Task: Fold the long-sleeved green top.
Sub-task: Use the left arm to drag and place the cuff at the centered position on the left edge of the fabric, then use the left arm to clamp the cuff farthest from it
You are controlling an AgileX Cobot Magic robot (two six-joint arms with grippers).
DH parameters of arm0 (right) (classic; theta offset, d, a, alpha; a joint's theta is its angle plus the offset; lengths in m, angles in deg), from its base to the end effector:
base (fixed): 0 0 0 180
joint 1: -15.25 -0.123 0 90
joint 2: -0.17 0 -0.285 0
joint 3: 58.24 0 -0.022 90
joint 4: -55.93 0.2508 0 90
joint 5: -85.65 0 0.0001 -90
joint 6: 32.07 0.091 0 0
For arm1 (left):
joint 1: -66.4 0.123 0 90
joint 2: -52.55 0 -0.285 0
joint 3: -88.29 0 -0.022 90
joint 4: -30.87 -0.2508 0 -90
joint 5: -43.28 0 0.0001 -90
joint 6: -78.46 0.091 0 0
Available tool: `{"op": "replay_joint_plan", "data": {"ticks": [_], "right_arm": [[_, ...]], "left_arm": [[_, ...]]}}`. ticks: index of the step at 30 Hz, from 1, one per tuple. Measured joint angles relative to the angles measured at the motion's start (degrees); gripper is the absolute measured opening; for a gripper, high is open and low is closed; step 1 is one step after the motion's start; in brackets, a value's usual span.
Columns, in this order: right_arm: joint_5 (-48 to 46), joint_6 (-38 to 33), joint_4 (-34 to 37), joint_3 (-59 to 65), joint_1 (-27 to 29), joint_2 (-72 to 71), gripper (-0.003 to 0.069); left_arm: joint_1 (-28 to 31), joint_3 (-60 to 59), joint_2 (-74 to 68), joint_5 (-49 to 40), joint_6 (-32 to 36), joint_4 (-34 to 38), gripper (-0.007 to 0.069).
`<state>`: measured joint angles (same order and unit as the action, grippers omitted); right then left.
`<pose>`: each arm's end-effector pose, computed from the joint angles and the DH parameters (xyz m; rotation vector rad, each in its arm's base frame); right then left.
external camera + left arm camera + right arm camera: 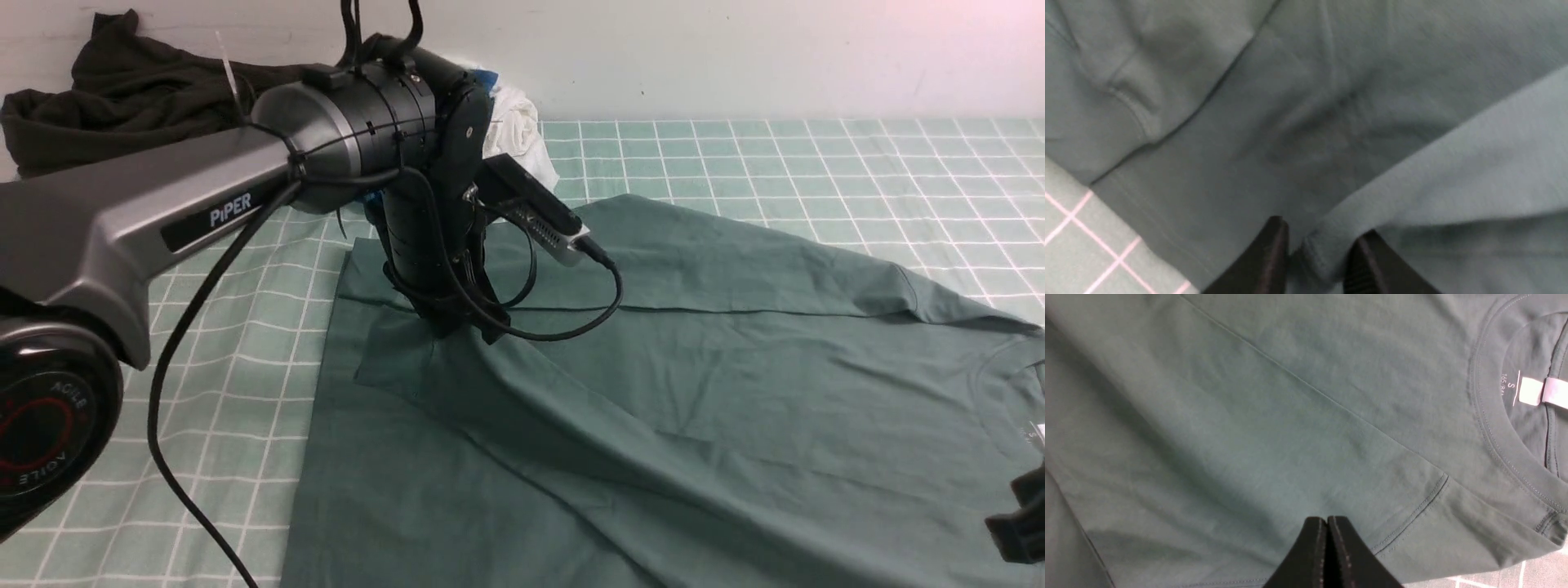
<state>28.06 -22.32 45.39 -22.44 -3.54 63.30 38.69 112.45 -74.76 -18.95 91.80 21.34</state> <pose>0.1548 0.0378 0.2778 -0.3023 2.6845 -0.0923 0.4003 -0.1952 0.2270 1.0826 2.6517 0.1777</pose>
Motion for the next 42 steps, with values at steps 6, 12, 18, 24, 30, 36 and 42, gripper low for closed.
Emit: {"op": "replay_joint_plan", "data": {"ticks": [6,12,18,24,30,36,42], "right_arm": [[2.17,0.00,-0.07,0.00,0.00,0.00,-0.0014],[5.90,0.00,-0.20,0.00,0.00,0.00,-0.0014],[9.68,0.00,-0.23,0.00,0.00,0.34,-0.0014],[9.83,0.13,-0.23,0.00,0.00,1.25,-0.0014],[9.88,0.13,-0.26,0.06,0.00,2.93,-0.0014],[9.99,0.13,-0.26,0.06,0.00,4.86,-0.0014],[10.09,0.17,-0.26,0.06,-0.05,5.85,-0.0014]], "left_arm": [[2.55,1.37,-0.05,1.14,-9.16,-3.50,0.0358],[9.20,4.04,-0.77,2.02,-13.04,-1.17,0.0399],[14.21,4.76,-5.16,7.70,-13.35,4.95,0.0399],[15.23,4.83,-8.73,13.09,-13.35,5.99,0.0399],[15.61,4.83,-10.73,19.93,-14.29,5.19,0.0399],[15.73,4.93,-10.95,23.81,-17.55,3.77,0.0399],[15.73,4.93,-13.33,24.70,-18.03,3.73,0.0391]]}}
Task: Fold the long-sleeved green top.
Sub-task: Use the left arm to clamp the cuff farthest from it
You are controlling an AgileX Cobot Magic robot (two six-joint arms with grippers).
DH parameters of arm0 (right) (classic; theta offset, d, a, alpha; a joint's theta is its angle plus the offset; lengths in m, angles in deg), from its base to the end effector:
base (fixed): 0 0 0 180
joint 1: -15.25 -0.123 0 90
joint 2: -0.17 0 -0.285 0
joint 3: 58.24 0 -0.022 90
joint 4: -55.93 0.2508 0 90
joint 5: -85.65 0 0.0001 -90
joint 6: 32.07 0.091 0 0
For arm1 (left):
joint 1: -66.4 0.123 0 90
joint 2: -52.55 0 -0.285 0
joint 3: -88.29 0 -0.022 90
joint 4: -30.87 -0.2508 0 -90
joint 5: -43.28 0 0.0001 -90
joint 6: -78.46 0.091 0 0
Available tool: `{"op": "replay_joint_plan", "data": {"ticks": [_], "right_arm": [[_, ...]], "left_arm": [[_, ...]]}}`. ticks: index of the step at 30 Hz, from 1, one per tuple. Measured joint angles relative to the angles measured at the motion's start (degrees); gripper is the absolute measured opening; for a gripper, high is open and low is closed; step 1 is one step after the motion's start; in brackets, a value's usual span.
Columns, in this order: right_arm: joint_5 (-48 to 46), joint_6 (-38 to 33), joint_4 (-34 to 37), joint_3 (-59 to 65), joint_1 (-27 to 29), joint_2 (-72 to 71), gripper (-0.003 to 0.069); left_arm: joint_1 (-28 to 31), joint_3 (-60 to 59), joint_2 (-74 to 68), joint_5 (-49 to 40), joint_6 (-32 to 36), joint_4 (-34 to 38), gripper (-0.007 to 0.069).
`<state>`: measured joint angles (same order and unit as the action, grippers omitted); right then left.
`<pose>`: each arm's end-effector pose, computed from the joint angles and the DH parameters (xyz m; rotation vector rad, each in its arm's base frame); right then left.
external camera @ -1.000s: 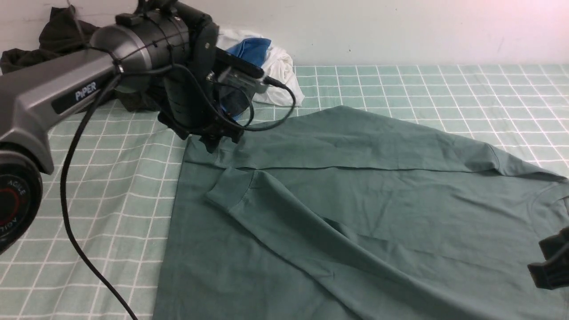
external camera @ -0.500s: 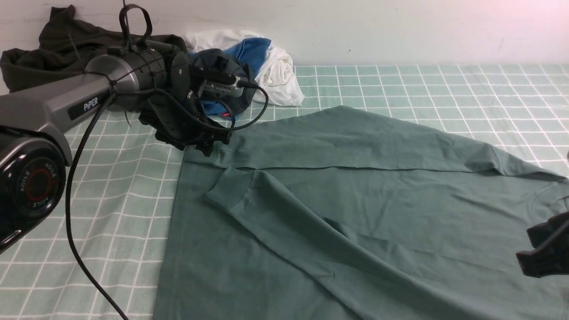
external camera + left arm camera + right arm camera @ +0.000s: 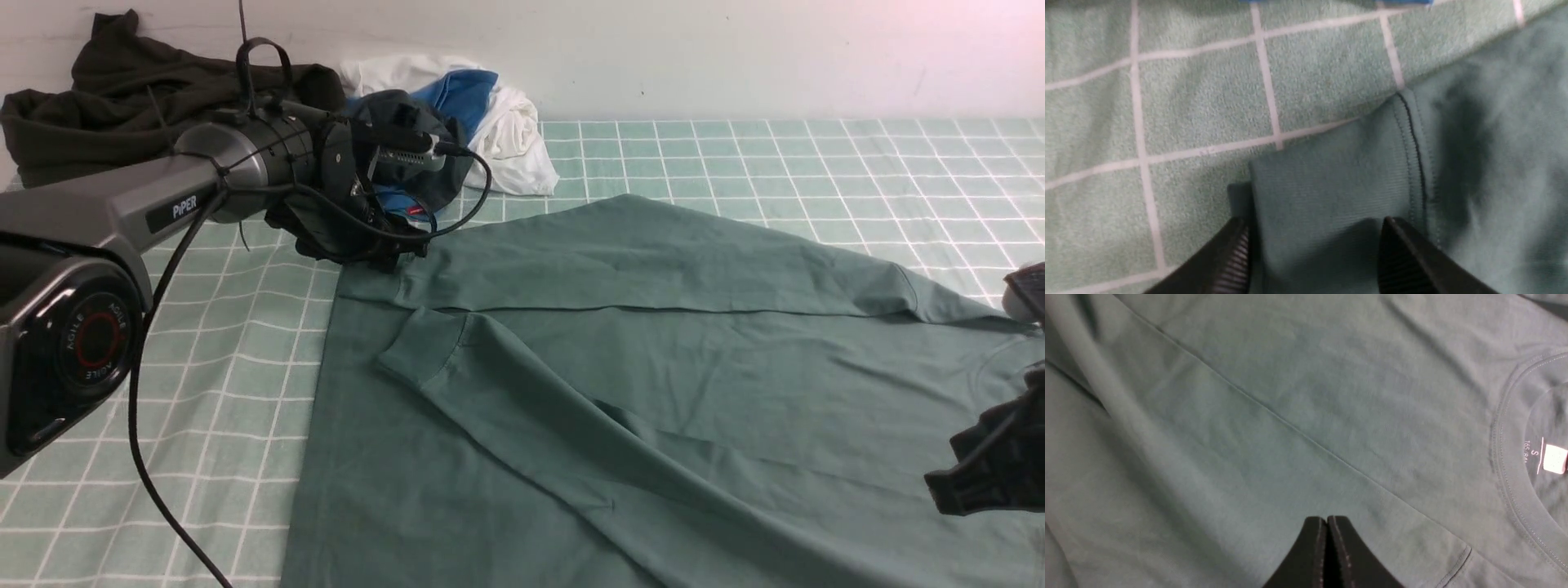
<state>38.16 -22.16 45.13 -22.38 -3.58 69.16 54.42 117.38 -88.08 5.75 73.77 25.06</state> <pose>0.1823 0.0489 0.2665 -0.3271 2.6131 -0.0569 0.4986 -0.1000 0.1543 0.2470 2.5844 0.0039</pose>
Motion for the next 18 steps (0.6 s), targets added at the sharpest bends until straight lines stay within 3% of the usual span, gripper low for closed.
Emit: {"op": "replay_joint_plan", "data": {"ticks": [6,8,11,18], "right_arm": [[0.00,0.12,0.00,0.01,0.00,0.00,-0.0014],[0.00,0.17,0.00,0.01,0.00,0.00,-0.0014],[0.00,0.17,0.00,0.01,0.00,0.00,-0.0014],[0.00,0.17,0.00,0.01,0.00,0.00,-0.0014]], "left_arm": [[0.00,0.00,-0.14,0.37,-0.05,0.09,0.0262],[0.00,0.00,-0.14,0.39,-0.05,0.04,0.0146],[0.00,0.00,0.46,0.33,-0.05,0.04,0.0046],[-1.36,0.00,4.89,-0.37,1.89,-0.05,0.0016]]}}
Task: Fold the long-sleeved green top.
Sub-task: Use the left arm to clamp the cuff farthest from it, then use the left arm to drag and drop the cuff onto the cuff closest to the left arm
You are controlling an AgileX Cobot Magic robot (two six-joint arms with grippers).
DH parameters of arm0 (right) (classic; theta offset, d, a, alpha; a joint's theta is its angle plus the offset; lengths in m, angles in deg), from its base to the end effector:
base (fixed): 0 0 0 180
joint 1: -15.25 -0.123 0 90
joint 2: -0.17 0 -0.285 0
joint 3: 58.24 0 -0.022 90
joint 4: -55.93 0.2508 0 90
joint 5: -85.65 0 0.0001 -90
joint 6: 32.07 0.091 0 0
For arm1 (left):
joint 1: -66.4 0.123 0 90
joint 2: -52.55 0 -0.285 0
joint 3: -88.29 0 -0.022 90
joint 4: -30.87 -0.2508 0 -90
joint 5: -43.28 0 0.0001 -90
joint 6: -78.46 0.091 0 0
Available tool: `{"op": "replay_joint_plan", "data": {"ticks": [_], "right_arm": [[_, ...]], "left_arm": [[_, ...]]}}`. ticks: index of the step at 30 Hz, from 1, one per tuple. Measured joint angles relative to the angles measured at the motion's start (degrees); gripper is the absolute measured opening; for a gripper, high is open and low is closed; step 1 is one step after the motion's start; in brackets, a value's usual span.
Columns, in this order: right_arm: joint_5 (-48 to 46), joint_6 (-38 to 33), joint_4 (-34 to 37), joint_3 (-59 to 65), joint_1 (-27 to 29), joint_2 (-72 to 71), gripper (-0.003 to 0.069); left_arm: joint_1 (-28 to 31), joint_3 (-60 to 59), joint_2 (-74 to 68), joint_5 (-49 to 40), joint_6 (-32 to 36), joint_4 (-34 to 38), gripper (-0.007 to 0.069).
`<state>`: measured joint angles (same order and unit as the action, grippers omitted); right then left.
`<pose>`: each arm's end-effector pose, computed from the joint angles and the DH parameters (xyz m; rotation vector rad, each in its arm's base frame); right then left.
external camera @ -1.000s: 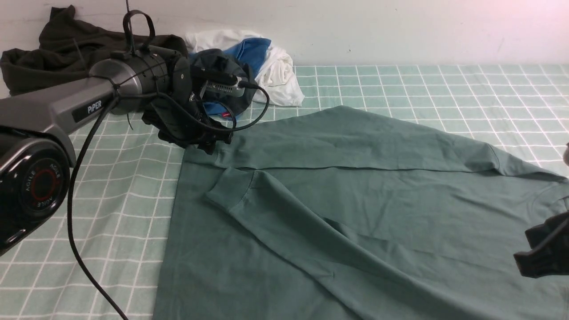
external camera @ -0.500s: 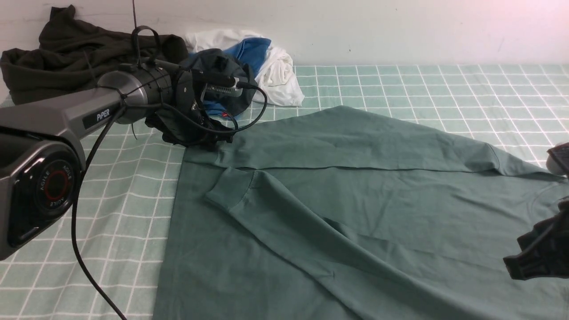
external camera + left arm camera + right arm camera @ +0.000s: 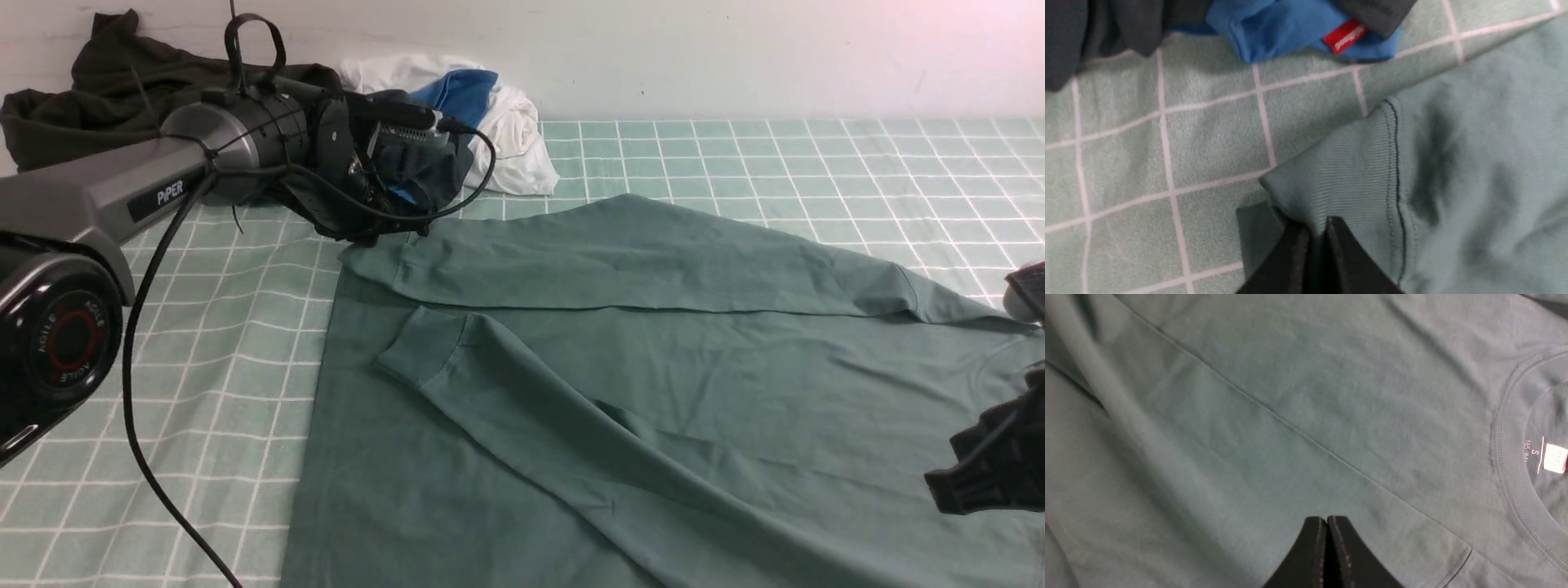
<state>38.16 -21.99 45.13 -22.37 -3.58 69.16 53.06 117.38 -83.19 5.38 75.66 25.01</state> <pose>0.1823 0.0489 0.2665 -0.3233 2.6137 -0.0560 0.4912 -0.1106 0.1972 0.3072 2.4988 -0.0024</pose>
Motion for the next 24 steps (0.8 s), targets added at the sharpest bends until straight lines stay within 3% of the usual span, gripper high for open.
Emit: {"op": "replay_joint_plan", "data": {"ticks": [18,24], "right_arm": [[0.00,0.00,0.44,0.00,0.00,-0.32,-0.0014],[0.00,0.00,0.90,0.00,0.00,-5.26,-0.0014]], "left_arm": [[-14.86,0.00,22.08,-8.74,-0.78,1.70,0.0016],[-15.17,-0.40,30.90,-21.01,-5.09,6.52,0.0016]]}}
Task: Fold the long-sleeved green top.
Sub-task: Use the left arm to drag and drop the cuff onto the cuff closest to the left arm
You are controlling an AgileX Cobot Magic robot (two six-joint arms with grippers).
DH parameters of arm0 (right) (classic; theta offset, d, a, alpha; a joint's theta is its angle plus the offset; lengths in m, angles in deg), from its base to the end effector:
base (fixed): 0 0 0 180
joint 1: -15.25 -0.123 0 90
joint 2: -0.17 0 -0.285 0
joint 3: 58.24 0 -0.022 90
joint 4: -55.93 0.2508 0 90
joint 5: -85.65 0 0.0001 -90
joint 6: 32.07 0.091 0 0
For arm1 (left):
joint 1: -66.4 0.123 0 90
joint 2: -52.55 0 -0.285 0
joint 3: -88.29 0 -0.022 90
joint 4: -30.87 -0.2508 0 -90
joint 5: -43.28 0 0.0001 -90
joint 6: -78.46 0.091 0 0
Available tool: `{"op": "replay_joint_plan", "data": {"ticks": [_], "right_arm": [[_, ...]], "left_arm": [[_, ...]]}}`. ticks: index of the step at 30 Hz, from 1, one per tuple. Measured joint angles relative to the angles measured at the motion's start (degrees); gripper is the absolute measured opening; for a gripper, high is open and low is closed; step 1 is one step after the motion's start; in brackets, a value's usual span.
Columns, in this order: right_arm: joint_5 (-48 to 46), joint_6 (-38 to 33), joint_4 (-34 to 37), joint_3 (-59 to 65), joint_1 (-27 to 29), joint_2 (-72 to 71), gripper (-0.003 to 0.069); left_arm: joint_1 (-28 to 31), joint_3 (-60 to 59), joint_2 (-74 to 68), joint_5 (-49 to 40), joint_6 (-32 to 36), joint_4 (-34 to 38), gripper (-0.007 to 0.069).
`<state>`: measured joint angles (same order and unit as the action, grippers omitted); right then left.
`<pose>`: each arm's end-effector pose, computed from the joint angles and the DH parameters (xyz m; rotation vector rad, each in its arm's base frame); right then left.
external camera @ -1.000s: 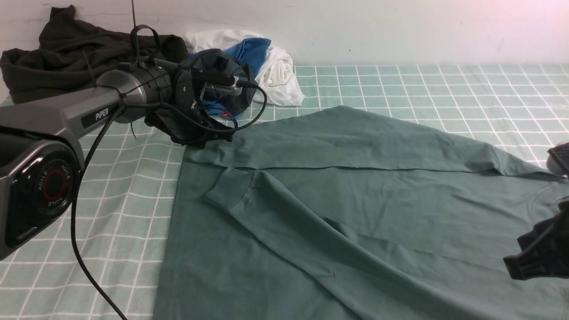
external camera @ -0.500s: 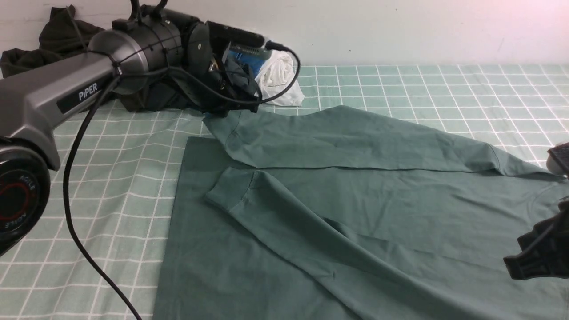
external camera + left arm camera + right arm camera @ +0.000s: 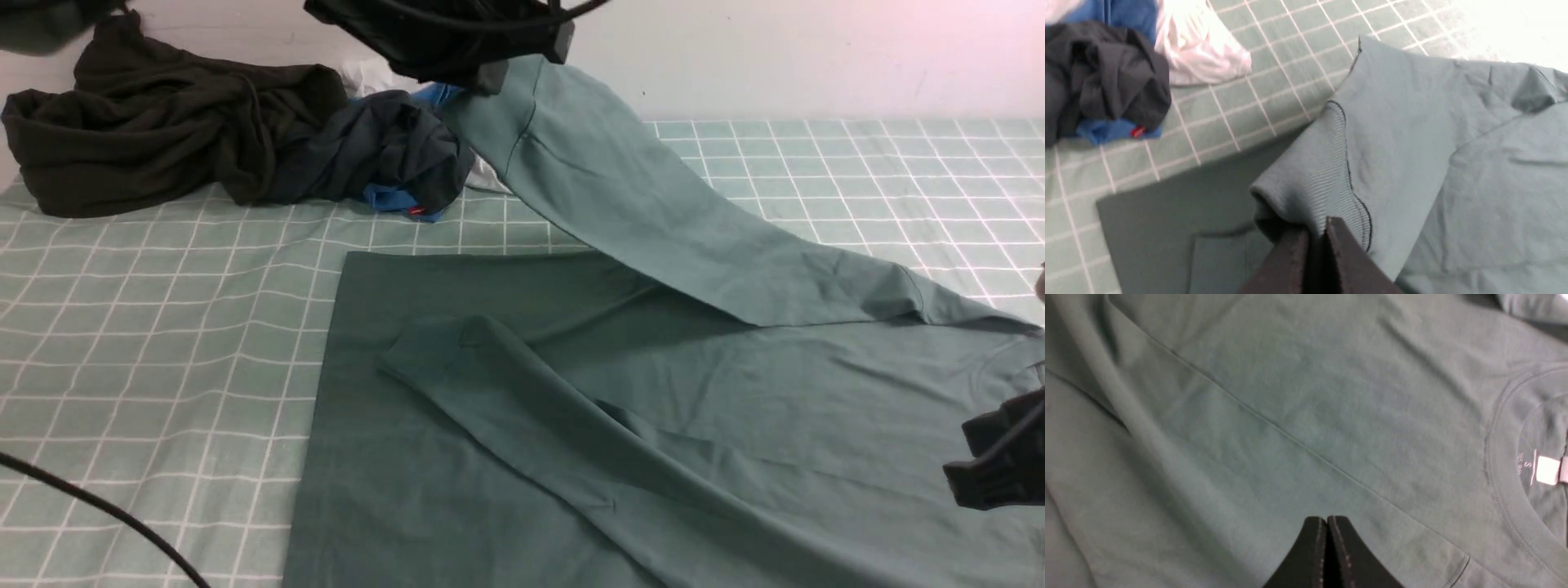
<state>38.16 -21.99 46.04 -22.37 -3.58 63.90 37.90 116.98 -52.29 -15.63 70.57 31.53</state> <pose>0.1687 0.0454 0.2830 -0.2948 2.5306 -0.0121 0.3295 -0.1799 0.4154 0.4237 2.3427 -0.3214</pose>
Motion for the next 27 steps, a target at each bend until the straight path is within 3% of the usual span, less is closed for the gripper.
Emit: {"op": "replay_joint_plan", "data": {"ticks": [3,8,14,18,25,27], "right_arm": [[-0.05,0.00,0.00,0.00,0.00,-1.86,-0.0014],[-0.56,0.00,0.25,0.00,0.00,-3.92,-0.0014],[-1.77,0.00,0.44,0.05,0.00,-3.97,-0.0014],[-1.77,0.00,0.44,0.05,0.00,-3.97,-0.0014],[-2.06,0.00,0.51,0.10,0.00,-3.97,-0.0014],[-3.29,-0.08,1.17,0.10,0.00,-3.97,-0.0014]], "left_arm": [[0.48,-3.18,2.17,-3.25,-1.60,0.07,0.0016],[0.54,-19.37,6.56,-2.84,-3.41,-0.66,0.0016],[0.54,-43.74,9.34,9.22,-5.28,-0.66,0.0020],[0.54,-51.89,9.11,15.90,-5.28,-0.66,0.0048],[0.54,-55.19,8.13,18.71,-3.23,-1.77,0.0258],[0.54,-55.19,8.47,18.07,-0.61,-2.31,0.0385]]}}
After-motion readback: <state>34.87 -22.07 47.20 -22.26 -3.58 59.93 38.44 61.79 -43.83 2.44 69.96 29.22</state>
